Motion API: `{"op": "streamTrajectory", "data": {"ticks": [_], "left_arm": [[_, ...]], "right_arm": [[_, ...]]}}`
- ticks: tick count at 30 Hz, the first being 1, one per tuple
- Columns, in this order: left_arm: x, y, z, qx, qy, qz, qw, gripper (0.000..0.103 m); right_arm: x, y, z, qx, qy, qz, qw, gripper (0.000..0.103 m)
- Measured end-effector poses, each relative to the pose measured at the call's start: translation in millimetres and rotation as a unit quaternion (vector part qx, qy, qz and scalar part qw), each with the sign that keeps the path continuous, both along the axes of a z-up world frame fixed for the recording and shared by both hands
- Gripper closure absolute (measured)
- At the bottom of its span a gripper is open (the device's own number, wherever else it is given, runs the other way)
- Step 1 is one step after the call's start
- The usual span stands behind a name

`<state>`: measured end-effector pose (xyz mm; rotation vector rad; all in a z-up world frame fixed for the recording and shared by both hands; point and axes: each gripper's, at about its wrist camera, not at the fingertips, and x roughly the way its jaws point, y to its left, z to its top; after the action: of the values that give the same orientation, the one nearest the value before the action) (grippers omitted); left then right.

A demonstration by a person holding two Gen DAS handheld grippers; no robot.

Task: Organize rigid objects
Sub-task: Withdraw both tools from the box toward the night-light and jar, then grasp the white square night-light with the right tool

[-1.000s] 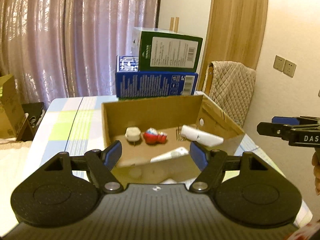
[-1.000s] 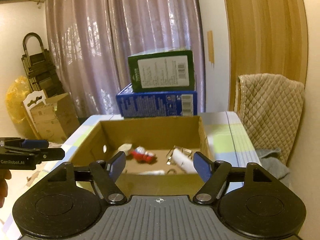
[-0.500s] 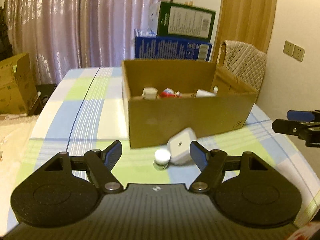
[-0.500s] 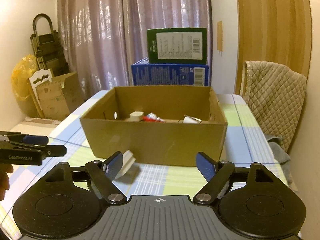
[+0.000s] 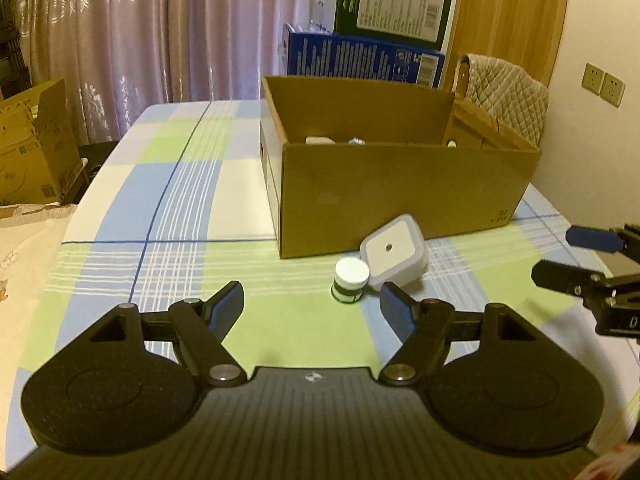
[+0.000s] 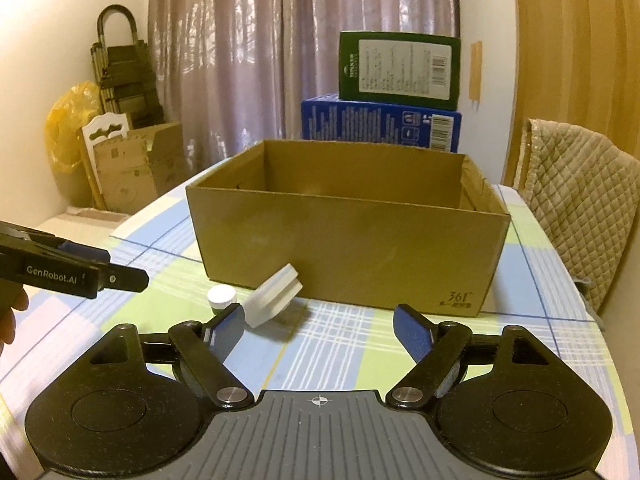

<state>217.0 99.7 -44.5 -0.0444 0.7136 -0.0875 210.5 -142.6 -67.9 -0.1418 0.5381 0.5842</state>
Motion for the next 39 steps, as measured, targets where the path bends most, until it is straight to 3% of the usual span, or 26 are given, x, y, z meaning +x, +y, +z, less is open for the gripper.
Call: {"op": "streamTrajectory", "data": {"ticks": [11, 16, 28, 39], "left_arm": [[15, 12, -16, 0.019, 0.011, -0.013, 0.9997, 0.032], [27, 17, -20, 0.023, 0.012, -0.02, 0.9995, 0.032], [56, 15, -29, 0.042, 0.016, -0.044, 0.998, 0.032], [71, 24, -34, 0.028, 0.031, -0.039, 0.9984, 0.032]], "right_arm": [[20, 28, -20, -0.02, -0.003, 0.041, 0.999, 0.022], [31, 47, -35, -0.044, -0.01, 0.062, 0.997, 0.014], [61, 81, -73, -0.101, -0.012, 0.098, 0.99, 0.012], [73, 99, -87, -0.135, -0.048, 0.136, 0.98, 0.012]]}}
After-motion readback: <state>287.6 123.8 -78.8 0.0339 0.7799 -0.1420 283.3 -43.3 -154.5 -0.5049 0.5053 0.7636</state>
